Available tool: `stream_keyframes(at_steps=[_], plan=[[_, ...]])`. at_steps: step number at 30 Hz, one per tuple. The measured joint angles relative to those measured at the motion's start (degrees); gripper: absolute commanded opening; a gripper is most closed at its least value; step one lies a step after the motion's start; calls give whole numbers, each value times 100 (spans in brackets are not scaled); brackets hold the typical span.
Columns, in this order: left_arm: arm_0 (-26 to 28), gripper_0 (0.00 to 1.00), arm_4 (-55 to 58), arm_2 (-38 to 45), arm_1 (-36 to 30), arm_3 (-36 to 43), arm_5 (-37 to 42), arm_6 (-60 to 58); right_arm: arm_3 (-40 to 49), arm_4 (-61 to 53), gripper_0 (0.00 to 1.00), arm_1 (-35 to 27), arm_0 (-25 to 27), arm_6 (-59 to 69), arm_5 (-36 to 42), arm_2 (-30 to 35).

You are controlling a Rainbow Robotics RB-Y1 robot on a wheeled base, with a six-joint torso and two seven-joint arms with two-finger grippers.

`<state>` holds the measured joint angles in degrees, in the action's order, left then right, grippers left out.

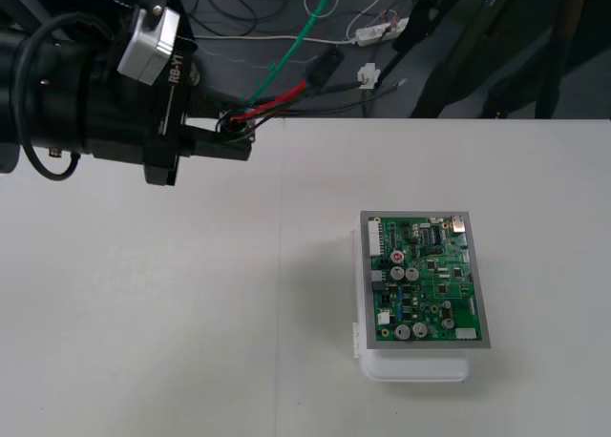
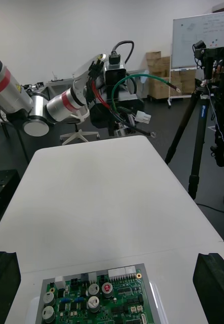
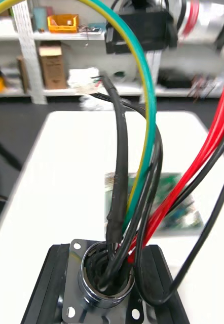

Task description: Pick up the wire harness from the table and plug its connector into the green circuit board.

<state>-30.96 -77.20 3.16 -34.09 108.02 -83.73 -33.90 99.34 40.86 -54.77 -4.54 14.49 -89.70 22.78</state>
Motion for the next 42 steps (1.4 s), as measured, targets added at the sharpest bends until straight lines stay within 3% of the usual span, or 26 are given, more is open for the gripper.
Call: stream_keyframes(at_steps=[4,13,25,32,37,42], plan=[[1,0,-219,-9,406,80,-297,-837,0,0,100,0,0,0,0,0],[1,0,-941,-113,851,599,-457,-909,-1,0,100,0,0,0,0,0],[4,0,-897,-794,939,845,-487,-3395,-95,279,100,76,110,0,-1,-110],[2,0,-597,-1083,939,846,-489,-3483,-29,267,100,4,84,0,-1,-97],[-23,0,-293,-1101,939,847,-489,-3495,-42,266,100,-138,-151,2,-1,-127],[-29,0,-57,-1258,938,847,-490,-3649,-323,204,100,-254,-809,342,-1,-471]])
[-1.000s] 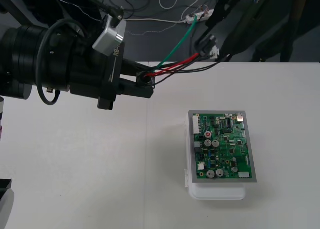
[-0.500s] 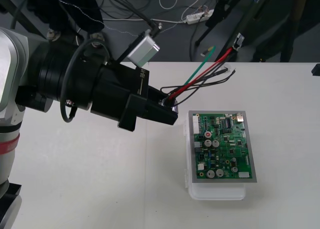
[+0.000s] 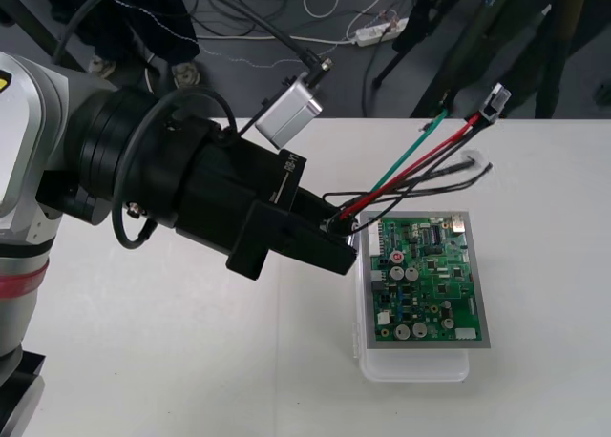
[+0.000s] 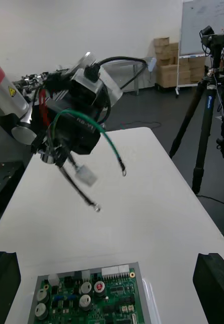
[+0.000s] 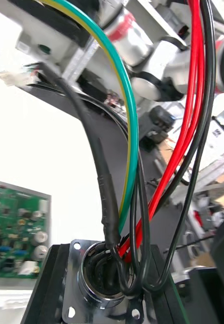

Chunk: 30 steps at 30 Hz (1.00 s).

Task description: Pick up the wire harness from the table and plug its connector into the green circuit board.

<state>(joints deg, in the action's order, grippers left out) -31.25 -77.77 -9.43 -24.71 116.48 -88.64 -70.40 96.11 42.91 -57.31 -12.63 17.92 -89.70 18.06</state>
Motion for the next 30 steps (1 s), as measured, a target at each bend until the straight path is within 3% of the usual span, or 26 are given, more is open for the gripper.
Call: stream_keyframes(at_steps=[6,13,21,30], plan=[[-28,0,121,-276,0,0,0,-356,-263,-224,100,-21,-816,45,0,-622],[-138,0,428,-407,-39,0,-2,-1042,-257,-647,100,-22,-1297,45,0,-1267],[-161,0,567,-511,-260,0,-2,-1142,45,-1027,100,-23,-1433,45,0,-1882],[-162,0,594,-513,-302,0,-2,-1142,244,-1068,100,194,-1436,45,0,-1949]])
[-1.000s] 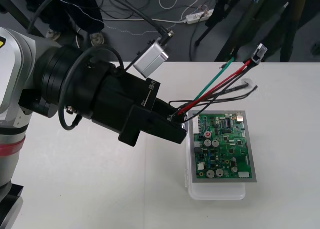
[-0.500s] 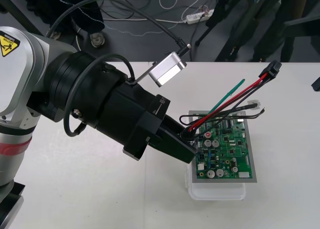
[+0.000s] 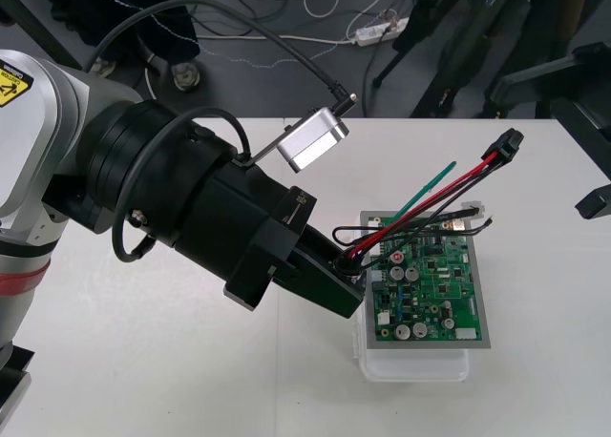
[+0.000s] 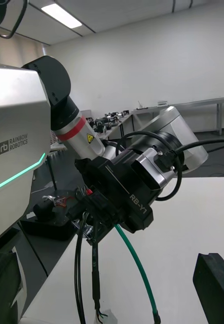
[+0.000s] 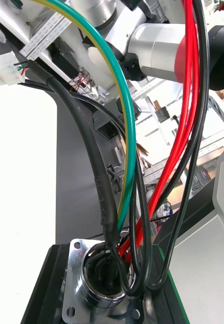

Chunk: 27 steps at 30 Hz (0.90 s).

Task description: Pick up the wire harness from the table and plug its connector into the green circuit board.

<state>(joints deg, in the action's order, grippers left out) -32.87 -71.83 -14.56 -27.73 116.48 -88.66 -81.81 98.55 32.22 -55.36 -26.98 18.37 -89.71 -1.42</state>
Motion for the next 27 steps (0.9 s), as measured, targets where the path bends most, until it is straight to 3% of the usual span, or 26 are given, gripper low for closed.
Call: stream_keyframes(at_steps=[12,27], plan=[[-1,0,20,0,-1,0,0,0,69,-7,100,655,-82,7,0,0],[-1,0,23,0,-1,0,0,0,282,-5,100,1045,-178,147,0,0]])
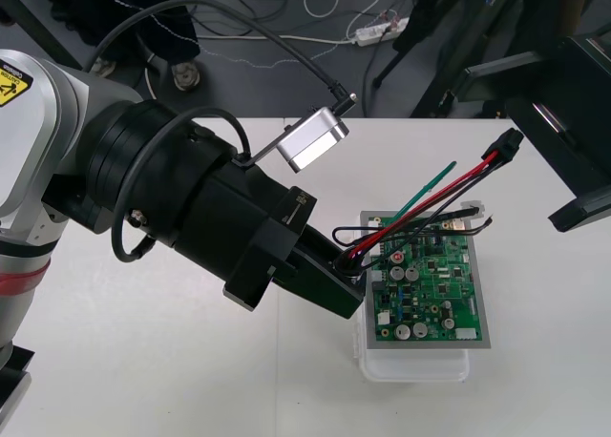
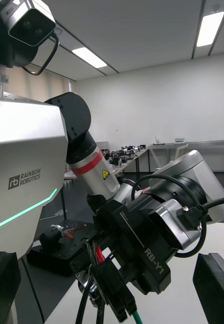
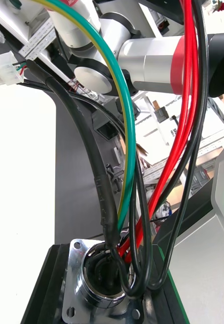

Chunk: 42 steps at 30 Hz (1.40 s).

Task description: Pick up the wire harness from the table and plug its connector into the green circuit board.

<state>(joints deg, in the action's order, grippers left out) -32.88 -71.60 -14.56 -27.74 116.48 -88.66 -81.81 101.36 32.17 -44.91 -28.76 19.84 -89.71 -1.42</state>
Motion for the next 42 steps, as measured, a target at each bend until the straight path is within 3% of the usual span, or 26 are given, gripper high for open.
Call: stream_keyframes(at_steps=[29,30,31,34,37,38,42], plan=[[0,0,5,0,0,0,0,0,56,205,100,86,-1,0,0,0],[0,0,8,0,0,0,0,0,56,205,97,86,-1,0,0,0],[0,0,13,0,0,0,0,0,56,204,77,86,-1,0,0,0],[0,0,32,0,0,0,0,0,56,204,49,86,-1,0,0,0],[0,0,37,0,0,0,0,0,56,204,7,86,-1,0,0,0],[0,0,38,0,0,0,0,0,56,204,0,86,-1,0,0,0],[0,0,40,0,0,0,0,0,56,204,0,86,-1,0,0,0]])
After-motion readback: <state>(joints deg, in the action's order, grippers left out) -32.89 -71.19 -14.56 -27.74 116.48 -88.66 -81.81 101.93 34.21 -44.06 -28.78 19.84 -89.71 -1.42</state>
